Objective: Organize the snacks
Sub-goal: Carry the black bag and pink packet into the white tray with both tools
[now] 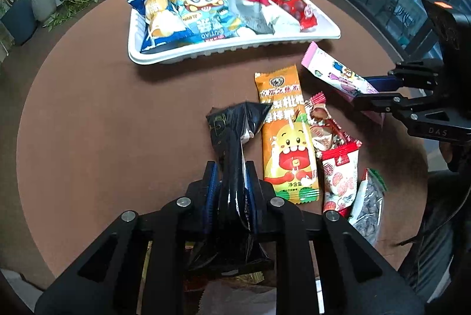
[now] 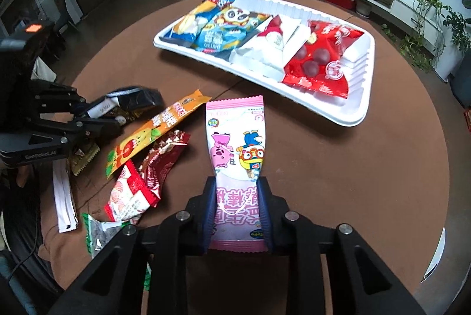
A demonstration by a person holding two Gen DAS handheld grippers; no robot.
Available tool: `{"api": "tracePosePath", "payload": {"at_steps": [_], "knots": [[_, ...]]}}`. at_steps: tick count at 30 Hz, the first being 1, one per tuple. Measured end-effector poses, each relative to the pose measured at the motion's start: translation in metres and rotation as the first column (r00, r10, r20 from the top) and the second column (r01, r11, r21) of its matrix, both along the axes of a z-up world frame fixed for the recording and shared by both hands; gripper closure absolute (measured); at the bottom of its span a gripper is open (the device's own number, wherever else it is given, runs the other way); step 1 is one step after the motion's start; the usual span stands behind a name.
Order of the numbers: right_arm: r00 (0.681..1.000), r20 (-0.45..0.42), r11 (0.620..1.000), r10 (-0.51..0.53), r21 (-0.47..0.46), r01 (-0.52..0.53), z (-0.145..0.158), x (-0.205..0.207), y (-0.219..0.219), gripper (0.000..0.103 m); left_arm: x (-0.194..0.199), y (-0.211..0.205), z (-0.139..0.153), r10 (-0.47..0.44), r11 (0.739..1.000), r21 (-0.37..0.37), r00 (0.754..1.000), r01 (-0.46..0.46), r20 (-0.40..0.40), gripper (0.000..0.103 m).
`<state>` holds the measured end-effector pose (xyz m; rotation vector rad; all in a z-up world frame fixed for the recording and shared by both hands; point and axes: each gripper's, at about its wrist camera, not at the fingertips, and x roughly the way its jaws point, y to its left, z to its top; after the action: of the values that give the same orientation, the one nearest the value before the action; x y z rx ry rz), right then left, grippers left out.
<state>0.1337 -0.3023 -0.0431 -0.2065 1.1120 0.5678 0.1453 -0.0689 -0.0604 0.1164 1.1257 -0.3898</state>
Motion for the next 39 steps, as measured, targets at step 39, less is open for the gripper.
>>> {"api": "tracePosePath", "payload": {"at_steps": [39], "knots": [[0.939,0.205,0.939,-0.277,0.266,0.219,0.078,0.026,-0.041,0.074,0.045,0.017,0.115,0.099,0.973,-0.223,0.974,-0.052,0.203,0.090]]}}
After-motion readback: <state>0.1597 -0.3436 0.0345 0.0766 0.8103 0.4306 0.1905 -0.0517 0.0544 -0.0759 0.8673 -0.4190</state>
